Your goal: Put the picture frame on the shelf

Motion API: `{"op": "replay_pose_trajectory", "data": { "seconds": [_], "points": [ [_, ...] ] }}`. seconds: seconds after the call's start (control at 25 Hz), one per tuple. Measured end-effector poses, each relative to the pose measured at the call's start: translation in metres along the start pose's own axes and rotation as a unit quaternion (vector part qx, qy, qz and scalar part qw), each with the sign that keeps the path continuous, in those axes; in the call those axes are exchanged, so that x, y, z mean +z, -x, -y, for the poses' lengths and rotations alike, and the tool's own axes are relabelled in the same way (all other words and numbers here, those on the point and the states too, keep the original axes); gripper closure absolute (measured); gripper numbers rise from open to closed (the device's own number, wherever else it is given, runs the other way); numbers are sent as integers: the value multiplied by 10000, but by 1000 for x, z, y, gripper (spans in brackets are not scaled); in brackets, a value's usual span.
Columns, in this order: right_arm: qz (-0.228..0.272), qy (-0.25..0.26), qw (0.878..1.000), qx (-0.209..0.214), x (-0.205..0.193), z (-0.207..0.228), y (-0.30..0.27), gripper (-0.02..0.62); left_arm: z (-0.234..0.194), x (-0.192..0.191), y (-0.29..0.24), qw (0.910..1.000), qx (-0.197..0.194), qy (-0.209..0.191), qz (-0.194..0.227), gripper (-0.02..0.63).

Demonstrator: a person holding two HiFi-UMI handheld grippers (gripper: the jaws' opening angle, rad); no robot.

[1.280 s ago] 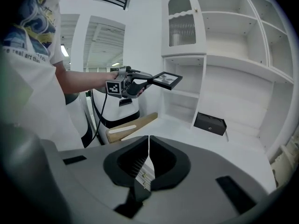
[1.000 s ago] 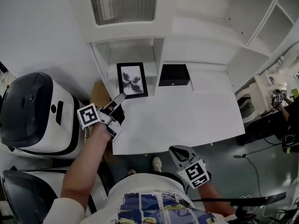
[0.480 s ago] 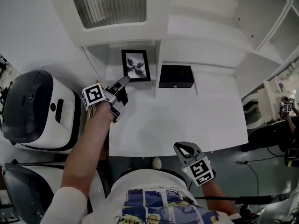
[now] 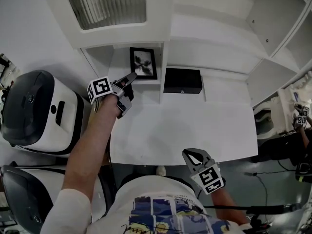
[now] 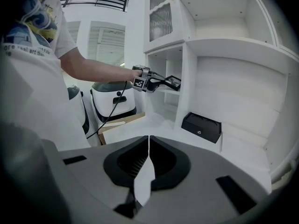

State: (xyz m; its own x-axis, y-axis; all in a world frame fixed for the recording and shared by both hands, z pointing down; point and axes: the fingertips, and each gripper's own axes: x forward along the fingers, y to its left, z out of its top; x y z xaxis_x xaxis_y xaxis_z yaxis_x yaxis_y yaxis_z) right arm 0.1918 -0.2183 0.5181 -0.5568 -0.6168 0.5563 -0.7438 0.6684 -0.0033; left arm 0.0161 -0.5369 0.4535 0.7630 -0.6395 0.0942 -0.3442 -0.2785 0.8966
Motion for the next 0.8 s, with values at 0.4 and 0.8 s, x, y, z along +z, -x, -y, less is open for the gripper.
{"op": "replay_pose_trajectory", "data": {
  "seconds": [0.4,0.8],
  "points": [
    [69,-60,10000,29,-3,19,0,565,-4,3,-27,9984,262,-211,-458,525],
    [124,-98,9999,40,-8,32,3,565,-9,5,-34,9900,940,-877,-582,500]
  ]
}}
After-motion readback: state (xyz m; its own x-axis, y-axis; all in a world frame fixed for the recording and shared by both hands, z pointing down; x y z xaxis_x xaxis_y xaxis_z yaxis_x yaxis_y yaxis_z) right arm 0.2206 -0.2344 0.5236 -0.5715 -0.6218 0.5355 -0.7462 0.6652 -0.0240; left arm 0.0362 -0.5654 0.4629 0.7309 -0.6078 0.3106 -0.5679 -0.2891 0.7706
